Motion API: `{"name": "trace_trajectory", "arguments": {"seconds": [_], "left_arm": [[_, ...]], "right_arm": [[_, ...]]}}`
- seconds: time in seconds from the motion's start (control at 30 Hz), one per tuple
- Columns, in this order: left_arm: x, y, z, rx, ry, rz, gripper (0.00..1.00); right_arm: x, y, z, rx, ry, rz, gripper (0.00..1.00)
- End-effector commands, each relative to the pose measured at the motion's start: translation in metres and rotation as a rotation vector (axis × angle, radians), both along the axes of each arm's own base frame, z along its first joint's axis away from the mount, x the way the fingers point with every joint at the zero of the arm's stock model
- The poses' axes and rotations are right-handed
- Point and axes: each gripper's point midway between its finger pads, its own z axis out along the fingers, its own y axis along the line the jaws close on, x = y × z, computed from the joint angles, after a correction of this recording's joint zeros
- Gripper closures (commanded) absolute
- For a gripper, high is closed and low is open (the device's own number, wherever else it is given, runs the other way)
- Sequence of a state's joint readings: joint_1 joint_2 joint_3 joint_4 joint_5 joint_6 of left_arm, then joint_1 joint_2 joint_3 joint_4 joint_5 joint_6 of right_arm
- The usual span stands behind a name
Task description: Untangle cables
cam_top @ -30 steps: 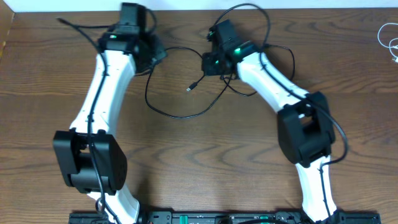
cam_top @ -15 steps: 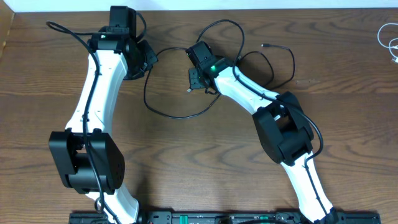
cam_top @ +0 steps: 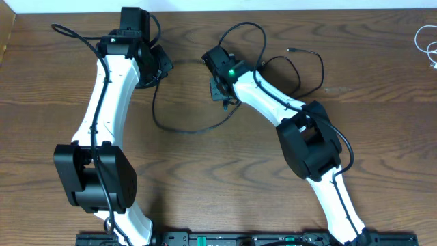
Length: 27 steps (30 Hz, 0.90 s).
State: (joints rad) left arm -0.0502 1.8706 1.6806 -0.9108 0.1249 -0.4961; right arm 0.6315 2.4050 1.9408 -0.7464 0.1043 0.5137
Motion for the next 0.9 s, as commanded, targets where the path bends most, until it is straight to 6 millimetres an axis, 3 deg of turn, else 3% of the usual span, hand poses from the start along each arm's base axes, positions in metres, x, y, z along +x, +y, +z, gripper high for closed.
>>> {"name": "trace_trajectory", "arguments": {"seconds": [0.0,0.2,0.33,0.43,0.57,0.63,0.73,0.8,0.87], "left_arm": [[0.005,0.002,0.006,0.015,-0.016,-0.011,0.92],[0.005,0.002,0.006,0.015,-0.016,-0.011,0.92],[0.005,0.002,0.006,0.015,-0.017,-0.011,0.92],[0.005,0.002,0.006,0.015,-0.016,-0.011,0.92],[0.005,0.002,0.006,0.015,-0.016,-0.011,0.92],[0.005,0.002,0.006,0.015,-0.017,-0.011,0.92],[0.005,0.002,0.006,0.015,-0.017,-0.011,0.92],[0.005,0.002,0.006,0.015,-0.017,-0.011,0.92],[0.005,0.002,0.006,0.015,-0.016,-0.011,0.92]], "right_arm": [[-0.007,0.014,0.007,0.042,0.080,0.072,0.99],[-0.007,-0.003,0.073,0.007,0.110,0.135,0.99],[-0.012,-0.011,0.101,0.010,0.130,0.169,0.99],[-0.019,-0.026,0.102,-0.013,0.178,0.164,0.99],[-0.034,-0.051,0.088,-0.067,0.282,0.150,0.98],[-0.040,-0.059,0.079,-0.085,0.320,0.142,0.87],[-0.046,-0.065,0.065,-0.103,0.357,0.140,0.50],[-0.049,-0.066,0.055,-0.109,0.374,0.138,0.37],[-0.050,-0.064,0.047,-0.096,0.381,0.141,0.33]]}}
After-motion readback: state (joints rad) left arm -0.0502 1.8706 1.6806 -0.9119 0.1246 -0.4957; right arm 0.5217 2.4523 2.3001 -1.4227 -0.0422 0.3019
